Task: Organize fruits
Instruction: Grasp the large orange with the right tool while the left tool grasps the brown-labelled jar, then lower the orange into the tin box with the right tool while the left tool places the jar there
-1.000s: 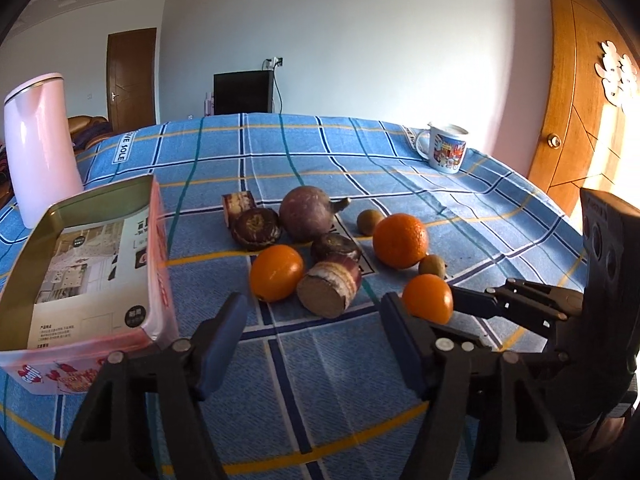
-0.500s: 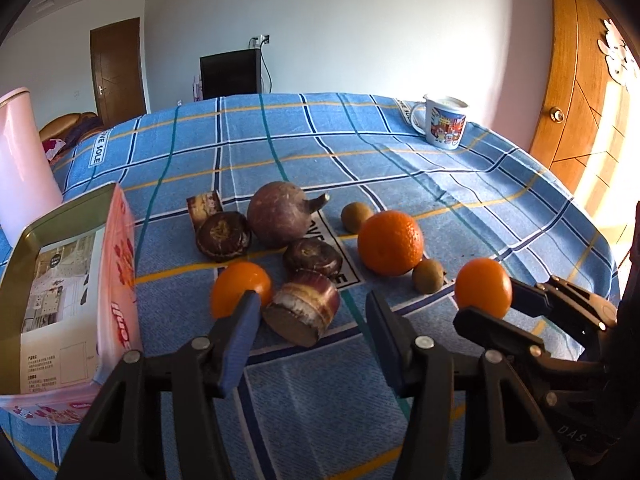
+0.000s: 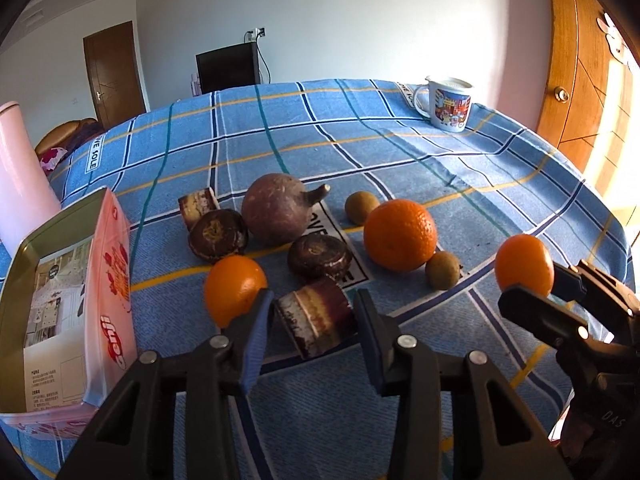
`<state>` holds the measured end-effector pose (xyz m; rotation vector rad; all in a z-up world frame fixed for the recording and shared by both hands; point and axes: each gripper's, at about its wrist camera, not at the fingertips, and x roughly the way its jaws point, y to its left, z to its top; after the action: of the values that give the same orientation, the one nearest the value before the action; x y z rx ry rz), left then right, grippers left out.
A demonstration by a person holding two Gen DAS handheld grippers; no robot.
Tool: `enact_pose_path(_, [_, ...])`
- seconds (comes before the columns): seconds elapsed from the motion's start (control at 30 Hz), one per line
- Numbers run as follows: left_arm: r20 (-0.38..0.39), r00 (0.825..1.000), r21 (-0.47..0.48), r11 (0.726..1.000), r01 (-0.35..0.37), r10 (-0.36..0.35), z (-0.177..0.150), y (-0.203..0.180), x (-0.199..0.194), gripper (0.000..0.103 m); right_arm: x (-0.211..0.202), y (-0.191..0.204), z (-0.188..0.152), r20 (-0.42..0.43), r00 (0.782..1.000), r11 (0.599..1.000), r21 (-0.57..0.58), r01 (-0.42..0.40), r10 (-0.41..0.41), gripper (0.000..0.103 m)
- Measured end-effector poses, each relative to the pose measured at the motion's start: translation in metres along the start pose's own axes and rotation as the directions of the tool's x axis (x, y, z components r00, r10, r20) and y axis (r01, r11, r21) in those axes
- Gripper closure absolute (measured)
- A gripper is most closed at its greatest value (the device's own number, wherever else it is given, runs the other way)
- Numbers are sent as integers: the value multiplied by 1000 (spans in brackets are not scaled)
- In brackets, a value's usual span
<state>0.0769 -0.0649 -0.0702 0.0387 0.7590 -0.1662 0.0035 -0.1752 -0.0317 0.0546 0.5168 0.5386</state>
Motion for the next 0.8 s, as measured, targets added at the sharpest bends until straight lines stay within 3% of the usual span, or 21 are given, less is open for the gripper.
enact_pose_path(0.23, [65, 997, -41, 999, 31, -28, -6, 10, -15, 60, -2, 1, 1, 19, 1000, 1000, -2, -7, 7, 62])
enact_pose_path(0.8, [234, 971, -91, 996, -20, 41, -13, 44, -57, 60, 3, 34, 27, 67, 996, 995, -86, -45, 51, 62])
